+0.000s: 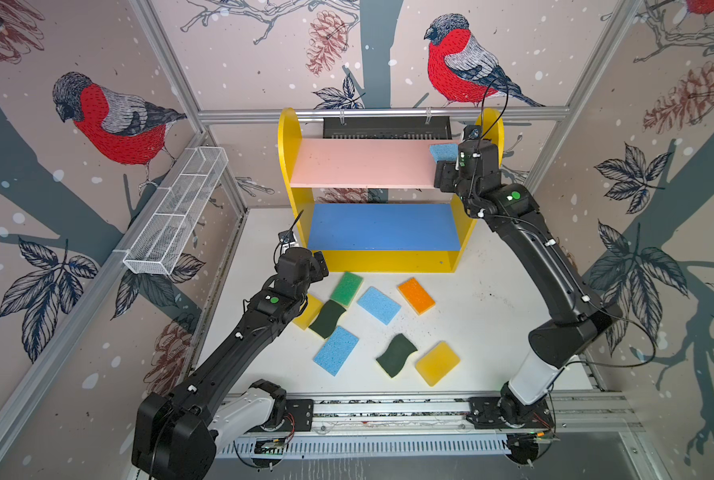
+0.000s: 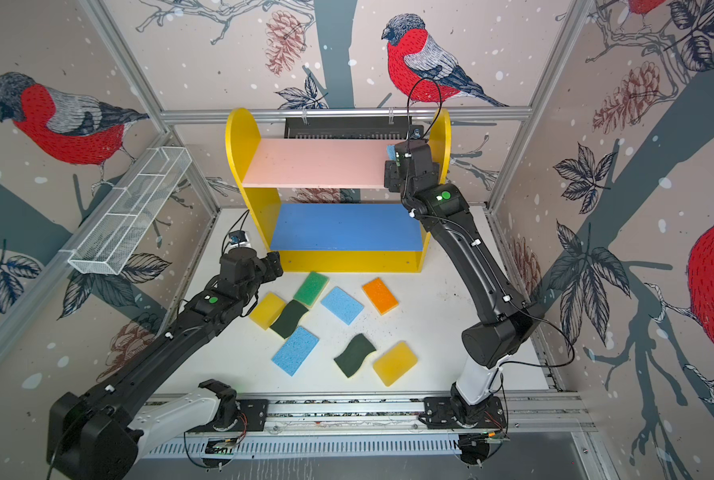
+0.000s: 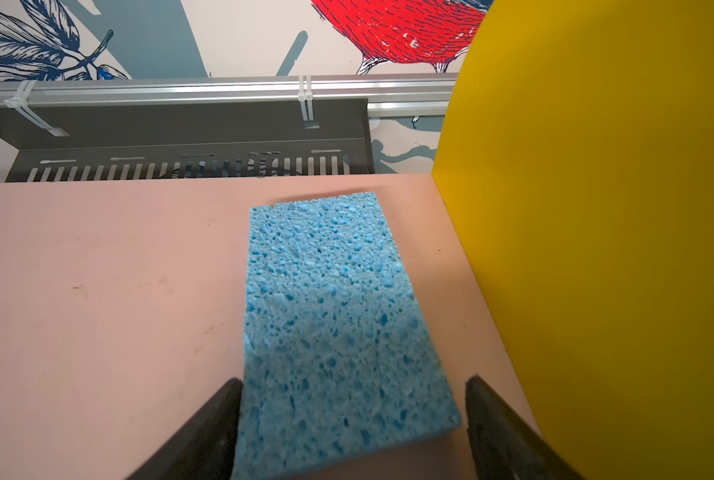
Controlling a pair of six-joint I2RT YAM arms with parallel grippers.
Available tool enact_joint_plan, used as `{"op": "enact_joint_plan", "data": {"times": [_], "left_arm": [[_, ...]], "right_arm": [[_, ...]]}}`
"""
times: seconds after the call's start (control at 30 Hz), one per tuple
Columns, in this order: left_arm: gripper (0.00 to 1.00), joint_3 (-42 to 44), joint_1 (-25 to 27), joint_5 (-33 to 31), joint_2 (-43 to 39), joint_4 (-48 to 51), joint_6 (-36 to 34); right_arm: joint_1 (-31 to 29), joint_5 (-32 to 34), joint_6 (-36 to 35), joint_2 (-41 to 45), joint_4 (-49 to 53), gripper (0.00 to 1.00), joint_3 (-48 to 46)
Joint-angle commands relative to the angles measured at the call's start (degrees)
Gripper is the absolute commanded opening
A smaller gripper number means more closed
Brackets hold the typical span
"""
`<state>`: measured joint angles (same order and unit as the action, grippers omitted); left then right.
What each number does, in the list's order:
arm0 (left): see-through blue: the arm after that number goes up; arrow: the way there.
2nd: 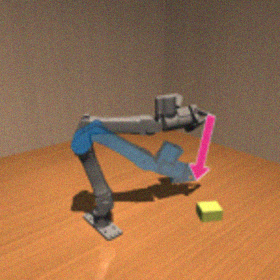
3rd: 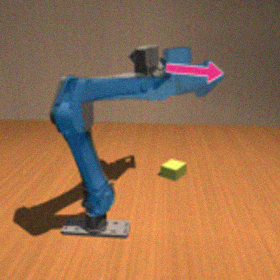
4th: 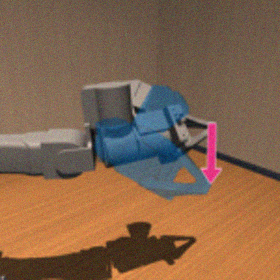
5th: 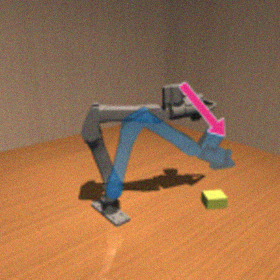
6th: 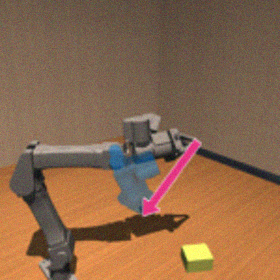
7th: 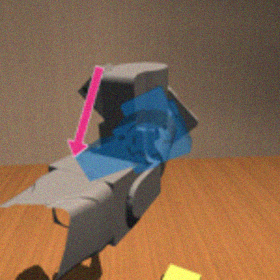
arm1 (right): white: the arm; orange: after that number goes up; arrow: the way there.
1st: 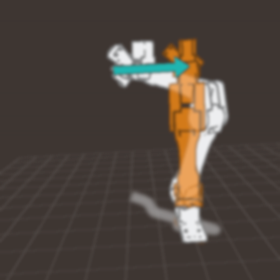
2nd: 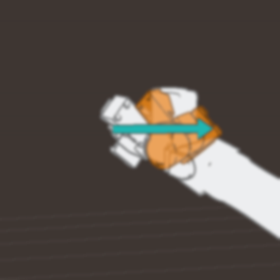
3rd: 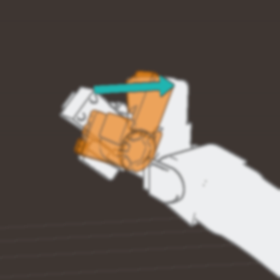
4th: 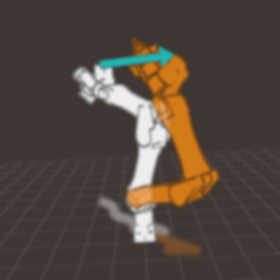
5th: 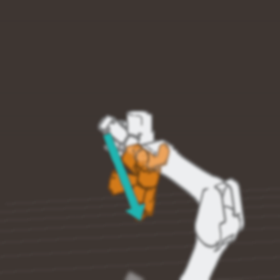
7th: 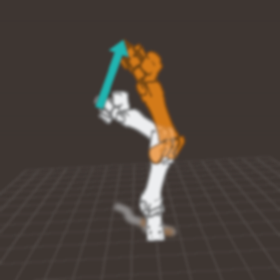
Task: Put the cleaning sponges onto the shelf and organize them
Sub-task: 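Raise the light blue sponge onto the pink upper shelf and open the right gripper, then withdraw the right gripper from the shelf while the left gripper moves over the sponges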
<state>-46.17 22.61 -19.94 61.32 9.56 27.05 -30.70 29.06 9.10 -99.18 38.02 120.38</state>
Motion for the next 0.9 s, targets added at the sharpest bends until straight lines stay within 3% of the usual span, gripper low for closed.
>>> {"op": "enact_joint_plan", "data": {"times": [0.0, 0.87], "left_arm": [[0.84, -0.47, -0.06, -0.91, 0.16, -0.69, 0.34], [0.84, -0.06, -0.02, -0.80, -3.17, 3.52, 0.99]], "right_arm": [[-0.05, 1.71, -0.31, 0.75, -0.74, 0.84, 0.47], [-3.66, -1.41, -0.29, 6.86, -0.23, 0.91, -2.08]]}}
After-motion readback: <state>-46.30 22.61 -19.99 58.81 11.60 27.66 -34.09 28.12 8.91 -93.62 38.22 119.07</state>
